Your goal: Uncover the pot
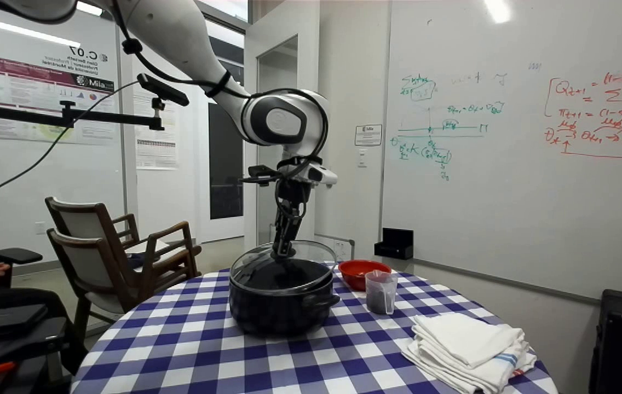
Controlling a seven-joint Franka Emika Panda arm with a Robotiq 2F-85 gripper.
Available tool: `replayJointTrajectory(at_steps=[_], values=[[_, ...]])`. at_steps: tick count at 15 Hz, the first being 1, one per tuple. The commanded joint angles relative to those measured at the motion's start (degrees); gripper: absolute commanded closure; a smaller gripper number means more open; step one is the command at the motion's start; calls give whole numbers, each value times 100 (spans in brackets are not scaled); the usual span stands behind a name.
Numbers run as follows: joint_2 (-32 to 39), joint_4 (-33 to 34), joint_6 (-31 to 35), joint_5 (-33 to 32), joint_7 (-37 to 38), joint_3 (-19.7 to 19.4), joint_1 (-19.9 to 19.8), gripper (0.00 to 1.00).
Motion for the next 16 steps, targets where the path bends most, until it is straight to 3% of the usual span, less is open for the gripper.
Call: replayJointTrajectory(at_steps=[1,16], values=[[21,185,-154,-13,-48,-41,32,75],[86,241,-283,-277,33,-79,169,75]])
